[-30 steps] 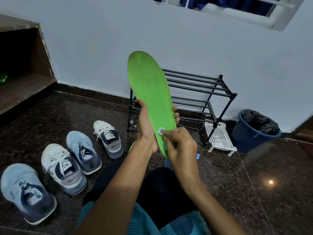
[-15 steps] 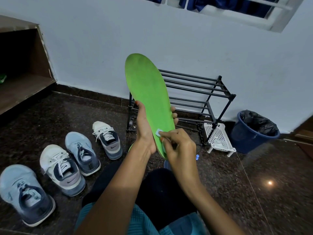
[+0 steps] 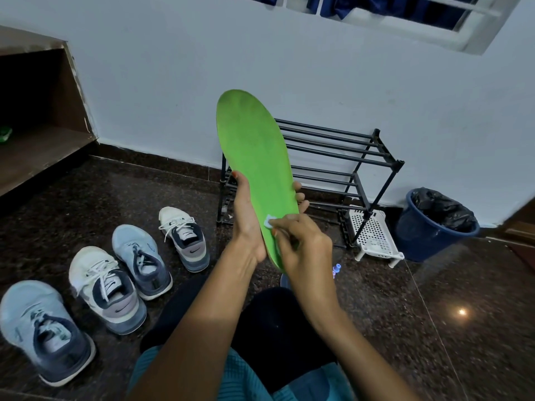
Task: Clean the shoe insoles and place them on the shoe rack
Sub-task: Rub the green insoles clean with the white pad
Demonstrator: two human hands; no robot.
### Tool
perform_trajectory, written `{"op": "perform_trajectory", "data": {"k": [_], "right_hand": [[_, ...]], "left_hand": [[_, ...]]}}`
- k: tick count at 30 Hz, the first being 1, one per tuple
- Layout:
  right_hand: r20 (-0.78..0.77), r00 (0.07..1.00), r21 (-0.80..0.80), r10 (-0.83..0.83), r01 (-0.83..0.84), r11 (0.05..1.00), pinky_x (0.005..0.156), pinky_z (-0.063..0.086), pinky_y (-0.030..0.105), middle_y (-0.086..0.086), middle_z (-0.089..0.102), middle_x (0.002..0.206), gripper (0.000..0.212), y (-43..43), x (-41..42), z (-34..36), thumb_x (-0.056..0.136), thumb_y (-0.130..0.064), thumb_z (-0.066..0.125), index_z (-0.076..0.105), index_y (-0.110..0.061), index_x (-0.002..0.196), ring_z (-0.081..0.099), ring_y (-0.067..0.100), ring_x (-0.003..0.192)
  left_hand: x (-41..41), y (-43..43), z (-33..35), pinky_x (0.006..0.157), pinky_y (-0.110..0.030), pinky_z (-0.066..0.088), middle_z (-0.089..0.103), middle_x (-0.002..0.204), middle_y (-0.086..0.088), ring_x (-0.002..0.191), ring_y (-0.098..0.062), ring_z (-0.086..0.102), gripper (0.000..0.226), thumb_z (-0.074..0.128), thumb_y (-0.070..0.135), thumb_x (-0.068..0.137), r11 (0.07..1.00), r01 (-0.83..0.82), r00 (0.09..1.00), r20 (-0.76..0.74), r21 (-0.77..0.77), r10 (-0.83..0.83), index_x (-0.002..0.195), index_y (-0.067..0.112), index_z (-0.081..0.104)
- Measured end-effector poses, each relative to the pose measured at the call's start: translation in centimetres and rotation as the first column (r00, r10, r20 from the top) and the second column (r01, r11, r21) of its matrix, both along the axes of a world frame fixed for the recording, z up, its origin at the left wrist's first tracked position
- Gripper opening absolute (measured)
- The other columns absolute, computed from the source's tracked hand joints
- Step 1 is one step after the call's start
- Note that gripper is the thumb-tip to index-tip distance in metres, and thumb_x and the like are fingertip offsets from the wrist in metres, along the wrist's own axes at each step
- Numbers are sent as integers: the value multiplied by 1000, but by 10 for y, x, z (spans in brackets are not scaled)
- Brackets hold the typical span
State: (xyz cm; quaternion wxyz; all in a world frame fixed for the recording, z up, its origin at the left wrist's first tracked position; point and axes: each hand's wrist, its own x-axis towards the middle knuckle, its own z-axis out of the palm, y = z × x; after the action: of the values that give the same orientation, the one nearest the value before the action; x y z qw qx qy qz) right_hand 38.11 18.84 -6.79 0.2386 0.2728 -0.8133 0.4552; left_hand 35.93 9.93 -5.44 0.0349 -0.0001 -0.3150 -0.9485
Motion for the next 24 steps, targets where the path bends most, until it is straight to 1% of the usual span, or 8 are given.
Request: {"op": "perform_trajectory", "data": {"k": [2, 3, 7, 11, 13, 16, 19, 24], "right_hand": [[36, 998, -31, 52, -51, 998, 70, 39, 6, -2, 58, 80, 19, 2, 6, 1, 74, -2, 58, 72, -5, 87, 57, 8, 73], [43, 997, -31, 58, -57, 998, 70, 39, 6, -2, 58, 80, 19, 2, 6, 1, 74, -3, 58, 72, -6, 87, 56, 7, 74], [-2, 1000, 48, -18, 18, 999, 72, 40, 15, 8, 62, 83, 19, 3, -5, 5, 76, -2, 58, 72, -3, 89, 59, 24, 77], [-66, 991, 75, -113, 118, 990, 76, 34, 12, 11, 64, 85, 18, -1, -14, 7, 77, 1, 58, 71, 0, 90, 58, 27, 80], [-45, 995, 51, -90, 92, 994, 77, 36, 12, 10, 64, 84, 19, -3, -13, 6, 76, -1, 58, 71, -1, 89, 59, 26, 80], [-5, 1000, -12, 6, -6, 1000, 76, 37, 5, 3, 63, 80, 20, -3, -1, 4, 73, 0, 59, 72, -4, 87, 58, 12, 78], [34, 997, -26, 75, -74, 997, 72, 37, 4, -2, 59, 79, 20, -1, 8, 3, 74, 0, 59, 72, -5, 87, 56, 8, 75], [-7, 1000, 60, -17, 18, 998, 75, 36, 8, 9, 62, 82, 18, -4, -6, 7, 76, 1, 58, 71, -1, 88, 58, 25, 77]], "left_hand": [[1, 0, 1, 73, -33, 57, 67, 79, -13, 66, -21, 64, 87, 14, 71, 91, 1000, 1, 1000, -9, 17, -1, 97, -1, 63], [1, 1, 2, 73, -34, 57, 67, 79, -13, 66, -21, 63, 87, 14, 71, 90, 1000, 3, 1000, -8, 20, -3, 96, 0, 64], [1, 2, 3, 68, -30, 56, 67, 82, -12, 68, -20, 64, 88, 12, 73, 89, 1000, 25, 1000, 7, 2, -25, 98, 1, 63], [-1, 1, 0, 66, -27, 55, 68, 84, -11, 72, -21, 65, 89, 8, 73, 88, 997, 30, 999, 25, -66, -29, 98, 3, 64], [-2, 0, -1, 68, -29, 55, 67, 84, -12, 72, -21, 64, 89, 9, 74, 88, 998, 29, 999, 18, -56, -28, 98, 3, 64], [0, 0, -1, 67, -32, 55, 65, 81, -13, 67, -21, 62, 88, 15, 74, 88, 999, 32, 999, -1, 4, -32, 100, 1, 62], [0, 0, 0, 63, -29, 55, 64, 81, -13, 66, -21, 61, 87, 17, 73, 88, 998, 37, 999, -18, 45, -37, 99, -1, 61], [-3, 0, -2, 64, -27, 54, 67, 82, -11, 68, -20, 63, 88, 12, 73, 89, 999, 13, 1000, 8, -31, -13, 100, 1, 62]]}}
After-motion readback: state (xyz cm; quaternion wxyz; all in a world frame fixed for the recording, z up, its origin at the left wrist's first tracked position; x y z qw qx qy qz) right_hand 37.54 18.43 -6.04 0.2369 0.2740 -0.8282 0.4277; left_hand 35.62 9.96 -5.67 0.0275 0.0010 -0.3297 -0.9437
